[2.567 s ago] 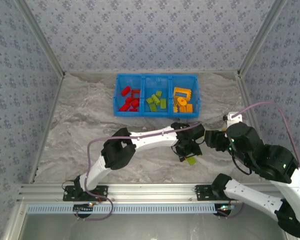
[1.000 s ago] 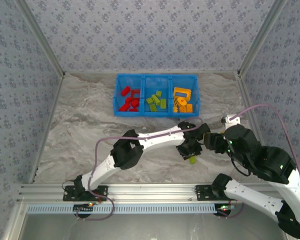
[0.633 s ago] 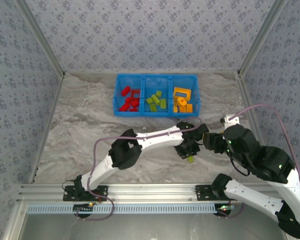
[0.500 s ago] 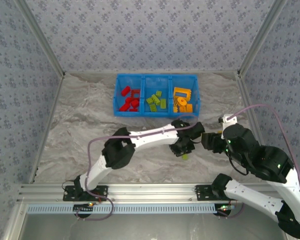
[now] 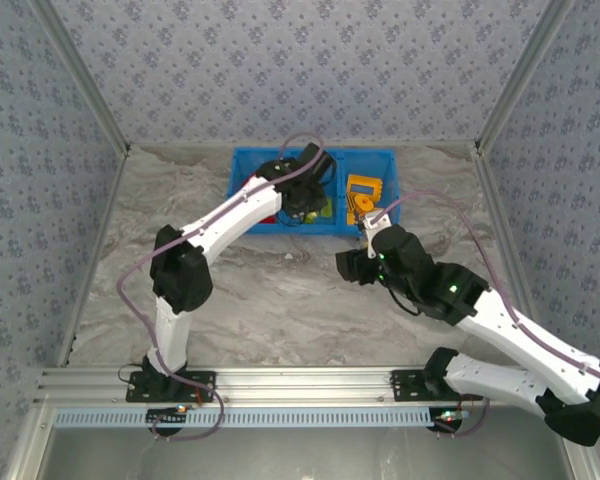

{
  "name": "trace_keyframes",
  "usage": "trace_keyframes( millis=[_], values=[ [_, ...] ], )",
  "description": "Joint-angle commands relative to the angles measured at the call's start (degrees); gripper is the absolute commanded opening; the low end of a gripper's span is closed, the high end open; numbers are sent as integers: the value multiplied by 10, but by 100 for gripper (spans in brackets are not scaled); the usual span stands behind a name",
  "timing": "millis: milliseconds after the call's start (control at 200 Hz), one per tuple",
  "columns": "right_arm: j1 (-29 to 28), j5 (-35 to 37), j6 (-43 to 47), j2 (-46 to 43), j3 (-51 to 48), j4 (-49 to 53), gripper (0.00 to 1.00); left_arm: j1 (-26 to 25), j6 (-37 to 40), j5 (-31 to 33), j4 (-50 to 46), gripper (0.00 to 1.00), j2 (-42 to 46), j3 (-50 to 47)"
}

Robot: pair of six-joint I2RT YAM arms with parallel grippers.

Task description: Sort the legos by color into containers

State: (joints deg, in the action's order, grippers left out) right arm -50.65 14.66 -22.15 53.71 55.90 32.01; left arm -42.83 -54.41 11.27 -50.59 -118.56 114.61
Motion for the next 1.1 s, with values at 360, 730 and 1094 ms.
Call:
trace_keyframes(
  millis=[360,730,1094],
  values=[
    [93,13,-21,103,-42,-272,67,48,225,195,70,15,-233,290],
    [111,-6,-50,83,-46,-233,67,57,258,268,114,16,-322,311],
    [123,-15,-59,74,-48,-215,68,42,247,286,75,23,-340,316]
  ],
)
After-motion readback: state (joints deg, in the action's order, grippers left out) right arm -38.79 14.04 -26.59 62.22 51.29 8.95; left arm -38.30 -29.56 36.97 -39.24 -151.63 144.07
